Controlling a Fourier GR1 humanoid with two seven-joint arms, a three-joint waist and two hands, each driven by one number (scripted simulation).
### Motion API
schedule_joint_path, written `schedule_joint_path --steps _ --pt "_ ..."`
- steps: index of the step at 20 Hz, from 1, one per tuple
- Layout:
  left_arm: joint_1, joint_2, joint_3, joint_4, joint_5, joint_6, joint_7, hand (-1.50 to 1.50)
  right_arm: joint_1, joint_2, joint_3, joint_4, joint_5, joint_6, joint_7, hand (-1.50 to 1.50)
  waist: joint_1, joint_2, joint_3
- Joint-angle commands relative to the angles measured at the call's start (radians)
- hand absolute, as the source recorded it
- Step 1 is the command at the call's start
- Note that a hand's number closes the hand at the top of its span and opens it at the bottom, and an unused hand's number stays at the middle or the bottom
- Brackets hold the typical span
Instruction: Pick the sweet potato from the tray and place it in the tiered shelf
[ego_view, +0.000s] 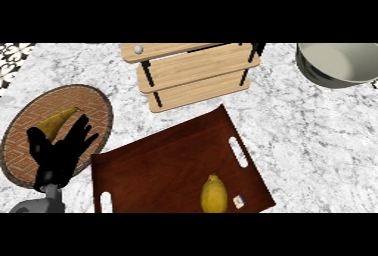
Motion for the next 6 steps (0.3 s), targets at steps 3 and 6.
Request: schedule_joint_path --steps 3,6 --pt "-0.014 -0.016 -0.008 0.09 -0.018 -0.001 0.003 0.0 0.067 -0.163 -0.074 0.027 -0.098 0.172 -0.052 -1.5 -0.004 0.008 -0.008" --pt "-0.014 -0.003 -0.006 0.034 0.004 -0.017 0.057 0.0 0.126 -0.203 -0.087 0.016 -0.13 0.232 -0.076 -1.5 -0.002 0.004 -0.007"
